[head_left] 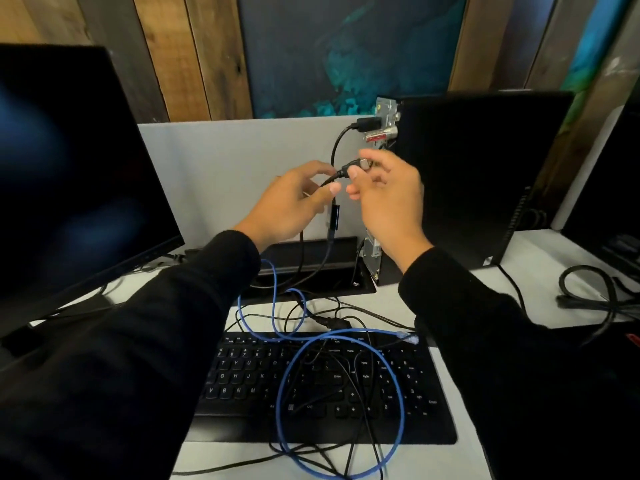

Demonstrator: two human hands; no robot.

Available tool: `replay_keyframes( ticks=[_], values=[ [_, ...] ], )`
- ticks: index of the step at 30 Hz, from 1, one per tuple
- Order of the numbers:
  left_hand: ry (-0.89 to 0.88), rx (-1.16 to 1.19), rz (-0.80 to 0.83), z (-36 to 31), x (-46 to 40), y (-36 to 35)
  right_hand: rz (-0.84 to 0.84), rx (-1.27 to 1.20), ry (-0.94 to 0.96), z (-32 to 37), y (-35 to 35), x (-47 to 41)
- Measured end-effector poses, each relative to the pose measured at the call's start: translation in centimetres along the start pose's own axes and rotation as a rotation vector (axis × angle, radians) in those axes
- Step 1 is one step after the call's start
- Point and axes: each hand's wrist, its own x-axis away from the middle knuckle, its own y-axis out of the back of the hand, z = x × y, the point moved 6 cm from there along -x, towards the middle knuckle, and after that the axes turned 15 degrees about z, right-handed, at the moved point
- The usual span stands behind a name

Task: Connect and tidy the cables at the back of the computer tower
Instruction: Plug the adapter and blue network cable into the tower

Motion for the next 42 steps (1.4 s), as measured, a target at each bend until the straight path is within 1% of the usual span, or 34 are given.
replay_keyframes(
  ticks=[2,5,7,9,11,13,14,16,19,22,26,28,32,34,37,42],
  values=[
    [-0.047,-0.097,-0.051,-0.8,-0.5,0.4,0.007,-0.069,-0.040,-0.4,0.0,-0.9],
    [-0.020,-0.149,-0.113,0.0,-1.5,1.3,0.089,-0.137,-0.050,-0.5,-0.2,-1.5],
    [0.041,-0.107,-0.143,0.6,-2.1,1.9,0.068,-0.025,-0.017,-0.3,0.7,-1.8],
    [0.093,-0.055,-0.186,0.9,-2.4,2.5,-0.056,0.182,0.050,0.5,2.4,-1.9],
    [0.112,-0.028,-0.218,0.8,-3.0,3.1,-0.172,0.294,0.157,2.2,3.8,-2.1],
    [0.133,-0.032,-0.210,0.4,-3.5,3.3,-0.214,0.391,0.258,4.2,4.5,-2.7],
    [0.146,-0.022,-0.190,0.2,-3.9,3.3,-0.210,0.469,0.267,4.7,4.6,-3.4],
    [0.161,0.034,-0.138,-0.4,-4.7,3.3,-0.159,0.606,0.226,5.0,4.7,-5.2],
    [0.152,0.088,-0.115,-1.2,-5.5,3.6,-0.091,0.691,0.191,4.6,4.9,-7.3],
    [0.135,0.071,-0.192,-1.2,-6.3,4.7,-0.086,0.748,0.216,3.6,5.1,-8.0],
    [0.174,0.037,-0.312,-0.2,-7.7,5.6,-0.165,0.795,0.320,2.4,5.0,-7.5],
    [0.201,0.012,-0.291,0.0,-8.6,5.8,-0.201,0.766,0.347,2.1,4.9,-7.6],
    [0.228,-0.069,-0.147,-0.9,-10.9,5.4,-0.266,0.724,0.378,1.9,4.4,-7.6],
    [0.211,-0.074,-0.145,-1.7,-12.0,5.6,-0.283,0.723,0.389,1.8,4.3,-7.6],
    [0.185,0.005,-0.137,-3.1,-13.6,6.3,-0.285,0.733,0.395,1.7,4.4,-7.7],
    [0.241,0.279,-0.086,-2.6,-14.6,6.4,-0.297,0.746,0.401,1.6,4.3,-7.8]
  ],
)
